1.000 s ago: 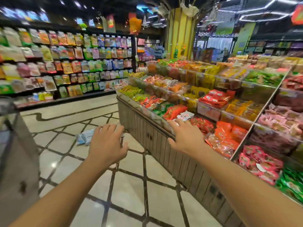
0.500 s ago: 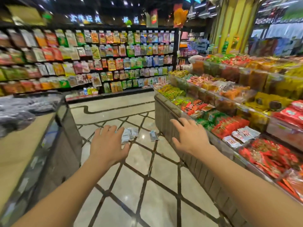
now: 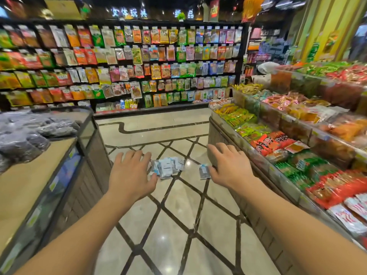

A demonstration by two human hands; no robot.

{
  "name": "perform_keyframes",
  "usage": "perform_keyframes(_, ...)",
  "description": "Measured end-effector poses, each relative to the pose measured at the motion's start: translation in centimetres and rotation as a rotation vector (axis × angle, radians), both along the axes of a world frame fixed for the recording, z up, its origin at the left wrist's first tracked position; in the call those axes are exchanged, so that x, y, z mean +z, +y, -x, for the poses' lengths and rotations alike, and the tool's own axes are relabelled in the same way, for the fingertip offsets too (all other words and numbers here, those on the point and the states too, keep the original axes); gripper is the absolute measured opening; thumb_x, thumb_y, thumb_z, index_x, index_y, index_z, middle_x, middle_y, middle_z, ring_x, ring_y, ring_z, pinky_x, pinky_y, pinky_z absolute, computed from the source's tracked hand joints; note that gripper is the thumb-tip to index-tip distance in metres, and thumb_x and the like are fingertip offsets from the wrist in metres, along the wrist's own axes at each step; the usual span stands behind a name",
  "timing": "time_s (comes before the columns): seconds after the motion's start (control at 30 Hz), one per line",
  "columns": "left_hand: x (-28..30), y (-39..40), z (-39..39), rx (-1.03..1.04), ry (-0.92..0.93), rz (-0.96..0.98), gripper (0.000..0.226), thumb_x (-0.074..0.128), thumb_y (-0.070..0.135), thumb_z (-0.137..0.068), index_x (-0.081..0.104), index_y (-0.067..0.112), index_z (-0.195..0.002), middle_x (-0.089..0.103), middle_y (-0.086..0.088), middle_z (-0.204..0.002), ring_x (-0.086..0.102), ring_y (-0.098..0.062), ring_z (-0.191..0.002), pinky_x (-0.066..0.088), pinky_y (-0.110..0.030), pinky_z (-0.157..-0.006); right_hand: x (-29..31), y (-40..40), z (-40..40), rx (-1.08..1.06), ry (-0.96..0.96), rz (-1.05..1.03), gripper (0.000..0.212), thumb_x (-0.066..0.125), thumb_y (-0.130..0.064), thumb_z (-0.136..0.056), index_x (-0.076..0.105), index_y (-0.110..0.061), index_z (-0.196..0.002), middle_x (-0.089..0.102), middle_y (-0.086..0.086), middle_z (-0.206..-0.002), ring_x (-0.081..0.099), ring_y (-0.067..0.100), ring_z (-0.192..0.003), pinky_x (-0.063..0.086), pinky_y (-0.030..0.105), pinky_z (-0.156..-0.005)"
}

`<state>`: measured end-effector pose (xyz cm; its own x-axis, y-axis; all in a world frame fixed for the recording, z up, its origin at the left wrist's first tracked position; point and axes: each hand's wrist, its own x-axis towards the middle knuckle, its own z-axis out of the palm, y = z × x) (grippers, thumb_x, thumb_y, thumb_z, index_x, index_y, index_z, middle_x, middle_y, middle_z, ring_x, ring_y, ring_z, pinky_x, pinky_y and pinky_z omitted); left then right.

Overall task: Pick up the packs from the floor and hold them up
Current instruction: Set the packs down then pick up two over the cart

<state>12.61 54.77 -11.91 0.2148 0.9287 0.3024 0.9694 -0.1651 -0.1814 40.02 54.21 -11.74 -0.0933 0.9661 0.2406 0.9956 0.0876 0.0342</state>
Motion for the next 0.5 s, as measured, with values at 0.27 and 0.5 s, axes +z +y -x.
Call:
perform_keyframes(0.27, -0.9, 16.6, 1.5, 0.001, -0.02, 0.019, 0.069, 0.042, 0.057, -0.081, 0.063, 0.018, -0.134, 0.069, -0.008, -0.126, 0.06, -0.031, -0.121, 0.044, -0.049, -0.103, -0.7, 16.6, 2.3, 0.019, -0.027, 0.002, 0.07, 0.053, -0.05, -0.095, 0.032, -0.027, -0.157, 0.047, 0.005, -0.152, 0.048, 0.031, -0.136, 0.047, 0.045, -0.099)
perform_keyframes(0.5, -0.6, 30.7, 2.1, 0.0, 0.018, 0.017, 0.069, 0.042, 0.059, -0.089, 0.05, 0.024, -0.148, 0.058, -0.003, -0.144, 0.048, -0.027, -0.137, 0.034, -0.046, -0.114, -0.5, 29.8, 3.1, 0.015, -0.052, 0.011, 0.068, 0.051, -0.052, -0.096, 0.03, -0.027, -0.157, 0.048, 0.005, -0.149, 0.049, 0.031, -0.134, 0.049, 0.045, -0.097)
